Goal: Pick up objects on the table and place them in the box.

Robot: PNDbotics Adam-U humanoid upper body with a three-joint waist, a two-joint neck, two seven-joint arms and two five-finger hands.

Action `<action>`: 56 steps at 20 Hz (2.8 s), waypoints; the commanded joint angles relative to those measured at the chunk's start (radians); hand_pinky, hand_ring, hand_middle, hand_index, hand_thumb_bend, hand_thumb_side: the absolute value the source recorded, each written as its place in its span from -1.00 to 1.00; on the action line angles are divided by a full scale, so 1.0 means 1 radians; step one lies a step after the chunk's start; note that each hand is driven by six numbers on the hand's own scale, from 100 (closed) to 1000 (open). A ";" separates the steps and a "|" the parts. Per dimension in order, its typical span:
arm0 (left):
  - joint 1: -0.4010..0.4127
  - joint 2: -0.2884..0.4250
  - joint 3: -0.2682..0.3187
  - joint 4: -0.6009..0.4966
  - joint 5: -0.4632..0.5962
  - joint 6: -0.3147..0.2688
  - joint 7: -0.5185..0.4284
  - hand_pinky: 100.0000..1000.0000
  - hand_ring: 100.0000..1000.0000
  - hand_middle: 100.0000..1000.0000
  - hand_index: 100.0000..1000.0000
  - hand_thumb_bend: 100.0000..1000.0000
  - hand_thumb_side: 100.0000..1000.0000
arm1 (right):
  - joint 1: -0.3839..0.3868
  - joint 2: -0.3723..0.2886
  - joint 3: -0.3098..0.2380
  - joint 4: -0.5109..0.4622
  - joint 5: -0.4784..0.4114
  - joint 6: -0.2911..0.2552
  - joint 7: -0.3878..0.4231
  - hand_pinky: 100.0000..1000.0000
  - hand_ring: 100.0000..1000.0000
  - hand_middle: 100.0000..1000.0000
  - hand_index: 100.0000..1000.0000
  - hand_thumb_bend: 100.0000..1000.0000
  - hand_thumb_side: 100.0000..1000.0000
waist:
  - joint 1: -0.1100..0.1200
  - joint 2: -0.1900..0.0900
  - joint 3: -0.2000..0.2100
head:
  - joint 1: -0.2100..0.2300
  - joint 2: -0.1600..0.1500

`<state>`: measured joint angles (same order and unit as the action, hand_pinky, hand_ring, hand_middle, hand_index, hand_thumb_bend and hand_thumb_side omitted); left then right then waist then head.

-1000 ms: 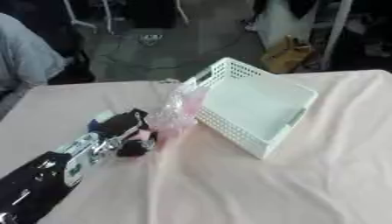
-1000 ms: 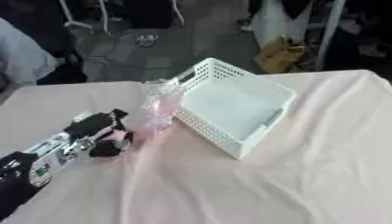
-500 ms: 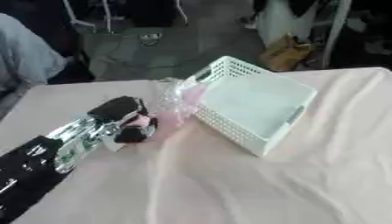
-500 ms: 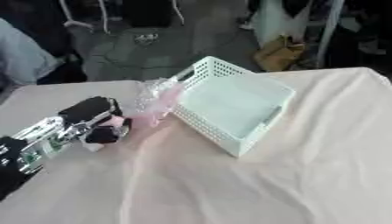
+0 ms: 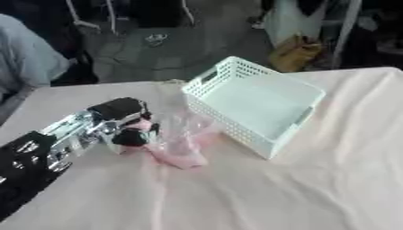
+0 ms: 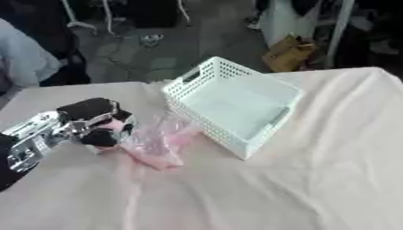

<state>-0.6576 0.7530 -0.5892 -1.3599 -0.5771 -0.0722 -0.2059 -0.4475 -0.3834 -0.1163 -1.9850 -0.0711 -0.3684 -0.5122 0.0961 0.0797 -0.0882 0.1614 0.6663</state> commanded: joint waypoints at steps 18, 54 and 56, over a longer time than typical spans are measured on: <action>-0.218 0.020 0.124 -0.247 -0.080 0.119 0.060 -1.00 -1.00 -1.00 -1.00 -1.00 0.25 | -0.008 -0.017 0.006 -0.015 -0.018 0.013 0.006 0.67 0.85 0.65 0.66 -1.00 0.45 | 0.013 -0.043 -0.003 | -0.053 -0.012; -0.469 -0.522 0.322 0.677 -0.416 -0.143 0.360 -1.00 -1.00 -1.00 -1.00 -1.00 0.25 | -0.135 0.039 0.043 -0.015 -0.085 0.030 0.037 0.67 0.85 0.65 0.65 -1.00 0.43 | 0.066 -0.002 -0.151 | 0.090 -0.057; -0.463 -0.531 0.335 0.695 -0.430 -0.143 0.374 -1.00 -1.00 -1.00 -1.00 -1.00 0.26 | -0.141 0.043 0.046 -0.015 -0.089 0.031 0.041 0.67 0.85 0.65 0.65 -1.00 0.43 | 0.069 0.001 -0.158 | 0.098 -0.060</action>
<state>-1.1047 0.2104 -0.2704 -0.6657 -0.9964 -0.2120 0.1592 -0.5704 -0.3373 -0.0727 -1.9850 -0.1507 -0.3368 -0.4768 0.1589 0.0758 -0.2484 0.2520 0.6198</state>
